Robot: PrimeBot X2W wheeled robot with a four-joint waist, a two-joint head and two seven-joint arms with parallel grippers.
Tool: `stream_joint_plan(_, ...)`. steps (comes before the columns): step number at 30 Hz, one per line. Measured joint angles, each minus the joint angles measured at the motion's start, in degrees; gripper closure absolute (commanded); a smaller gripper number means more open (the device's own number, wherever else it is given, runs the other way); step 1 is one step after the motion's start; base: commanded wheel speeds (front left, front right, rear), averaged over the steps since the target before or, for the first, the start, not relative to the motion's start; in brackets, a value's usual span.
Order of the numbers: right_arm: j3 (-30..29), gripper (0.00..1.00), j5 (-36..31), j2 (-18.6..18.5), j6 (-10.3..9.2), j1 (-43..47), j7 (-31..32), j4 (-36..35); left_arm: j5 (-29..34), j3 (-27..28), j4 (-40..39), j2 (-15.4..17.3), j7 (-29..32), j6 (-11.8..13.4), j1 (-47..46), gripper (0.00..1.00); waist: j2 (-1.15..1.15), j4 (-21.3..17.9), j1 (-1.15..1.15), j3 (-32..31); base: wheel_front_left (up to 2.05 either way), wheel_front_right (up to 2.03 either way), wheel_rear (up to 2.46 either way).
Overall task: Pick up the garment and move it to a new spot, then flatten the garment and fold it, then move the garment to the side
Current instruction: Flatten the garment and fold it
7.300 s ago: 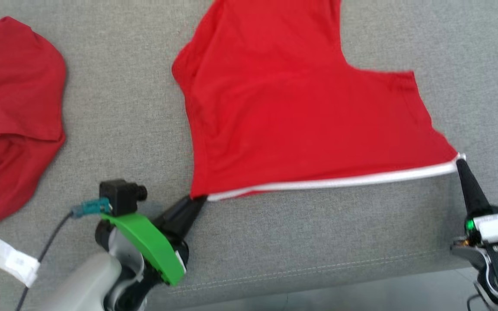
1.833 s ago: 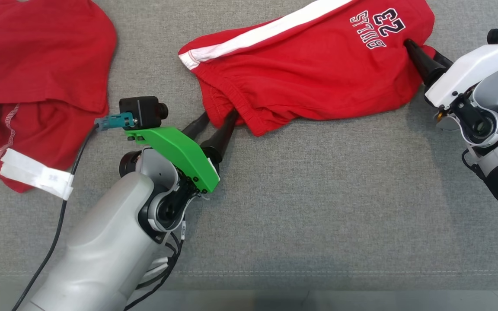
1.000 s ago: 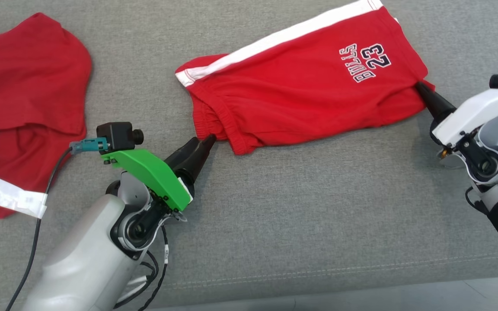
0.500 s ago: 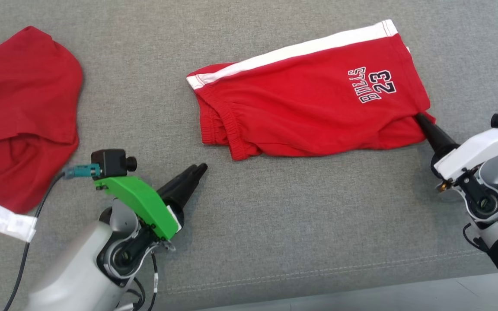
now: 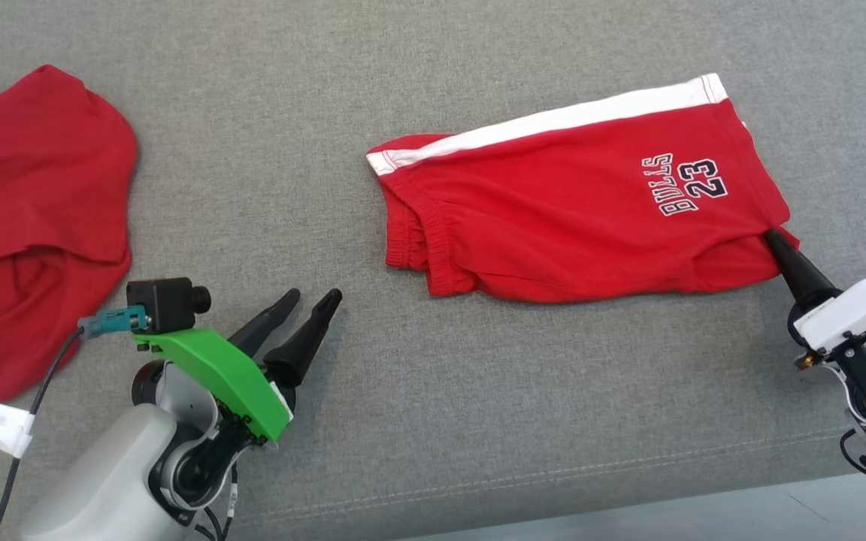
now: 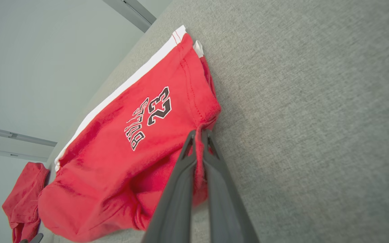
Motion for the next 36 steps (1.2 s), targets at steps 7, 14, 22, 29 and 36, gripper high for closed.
stream_joint_plan(7, 0.93, 0.0, -0.27, -0.21, 0.15, 2.04, -0.48, -0.64, 6.6, -1.09, -0.3, 0.18, -4.53, 1.76, 0.38, 0.0, 0.0, -0.01, 0.0, -1.79, 0.0, 0.0, 0.0)
stream_joint_plan(14, 0.93, 0.0, -1.3, -2.29, 0.15, 4.75, -1.76, -1.21, 14.48, -1.86, -0.38, 2.2, -11.06, 4.97, 2.48, 0.0, 0.0, -0.07, 0.0, -5.26, 0.0, 0.0, 0.0)
stream_joint_plan(22, 0.43, 0.0, -4.88, -5.03, -1.78, 6.69, -4.86, -1.55, 20.17, -1.25, -0.53, 4.15, -14.83, 9.21, 7.99, 0.0, 0.0, -0.43, 0.0, -10.32, 0.0, 0.0, 0.0)
stream_joint_plan(29, -1.07, 0.0, -2.9, -6.46, -3.32, 8.64, -4.22, -1.59, 24.37, 0.52, -3.76, 4.5, -15.14, 10.36, 10.75, 0.0, 0.0, 0.33, 0.0, -12.34, 0.0, 0.0, 0.0)
stream_joint_plan(36, -3.07, 0.0, 1.13, -6.47, -5.11, 6.3, -0.21, 0.4, 26.68, 1.81, -6.59, 2.1, -15.14, 10.36, 12.71, 0.0, 0.0, 3.24, 0.0, -10.86, 0.0, 0.0, 0.0)
